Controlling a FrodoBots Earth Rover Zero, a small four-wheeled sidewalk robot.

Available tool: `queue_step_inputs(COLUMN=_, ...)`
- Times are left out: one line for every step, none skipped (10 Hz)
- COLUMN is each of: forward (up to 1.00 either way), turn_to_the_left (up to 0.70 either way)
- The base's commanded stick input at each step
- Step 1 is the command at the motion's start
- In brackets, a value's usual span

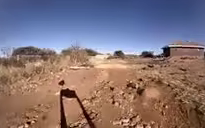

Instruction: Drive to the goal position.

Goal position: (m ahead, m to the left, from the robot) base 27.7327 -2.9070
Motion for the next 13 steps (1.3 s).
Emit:
queue_step_inputs(forward=0.50, turn_to_the_left=0.00)
queue_step_inputs(forward=0.50, turn_to_the_left=0.00)
queue_step_inputs(forward=0.50, turn_to_the_left=0.00)
queue_step_inputs(forward=0.50, turn_to_the_left=-0.24)
queue_step_inputs(forward=0.50, turn_to_the_left=-0.50)
queue_step_inputs(forward=0.50, turn_to_the_left=-0.47)
queue_step_inputs(forward=0.50, turn_to_the_left=-0.11)
queue_step_inputs(forward=0.50, turn_to_the_left=-0.26)
queue_step_inputs(forward=0.50, turn_to_the_left=-0.50)
queue_step_inputs(forward=0.50, turn_to_the_left=-0.42)
queue_step_inputs(forward=0.50, turn_to_the_left=-0.04)
queue_step_inputs(forward=0.50, turn_to_the_left=-0.49)
queue_step_inputs(forward=0.50, turn_to_the_left=-0.50)
